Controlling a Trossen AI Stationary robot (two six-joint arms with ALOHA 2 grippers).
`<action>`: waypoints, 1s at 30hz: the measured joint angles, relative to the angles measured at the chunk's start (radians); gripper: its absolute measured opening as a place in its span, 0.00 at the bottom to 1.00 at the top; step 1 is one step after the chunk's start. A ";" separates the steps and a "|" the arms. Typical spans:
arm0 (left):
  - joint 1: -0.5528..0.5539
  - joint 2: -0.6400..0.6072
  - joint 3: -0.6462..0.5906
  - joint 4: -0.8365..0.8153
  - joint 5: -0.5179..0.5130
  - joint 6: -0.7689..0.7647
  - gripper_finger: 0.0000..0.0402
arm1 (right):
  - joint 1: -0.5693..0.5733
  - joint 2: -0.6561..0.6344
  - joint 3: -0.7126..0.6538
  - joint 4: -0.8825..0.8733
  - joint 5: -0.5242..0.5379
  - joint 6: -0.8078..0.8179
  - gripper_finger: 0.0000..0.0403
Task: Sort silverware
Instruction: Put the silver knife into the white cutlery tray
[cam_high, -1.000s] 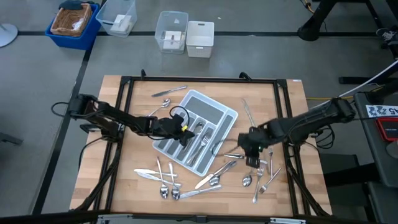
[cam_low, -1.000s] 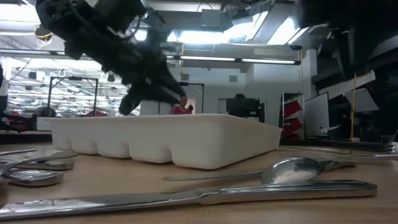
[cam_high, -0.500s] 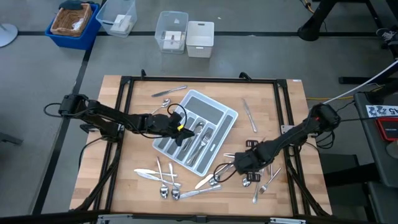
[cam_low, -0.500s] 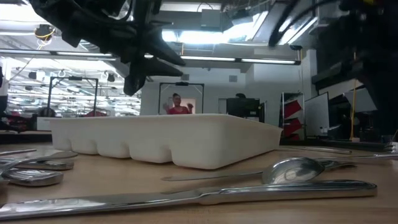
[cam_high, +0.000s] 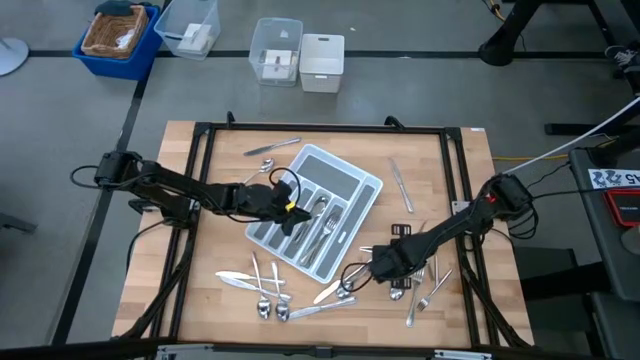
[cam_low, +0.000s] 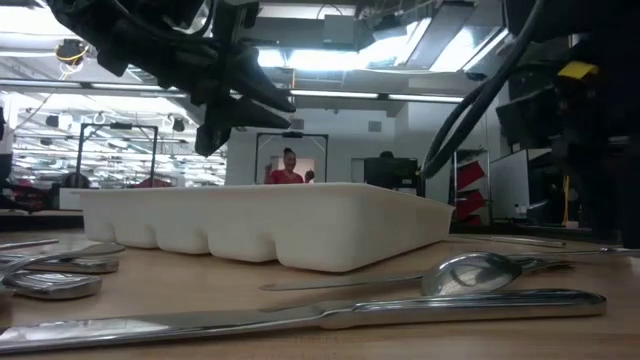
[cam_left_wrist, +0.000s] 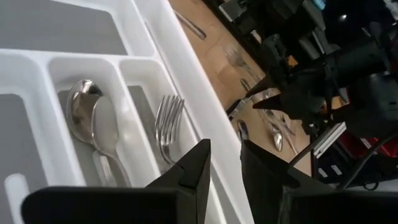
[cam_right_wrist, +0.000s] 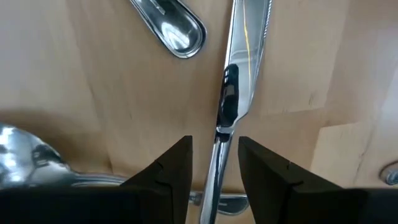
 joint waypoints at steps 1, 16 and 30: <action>0.000 0.000 0.000 -0.008 0.000 0.000 0.19 | -0.001 0.001 -0.001 0.000 0.000 0.000 0.33; 0.000 0.000 0.000 -0.047 0.004 0.026 0.19 | -0.115 -0.007 -0.136 0.107 -0.104 -0.023 0.32; 0.000 0.000 0.000 -0.032 0.033 0.039 0.19 | -0.145 -0.006 -0.135 0.118 -0.171 -0.092 0.09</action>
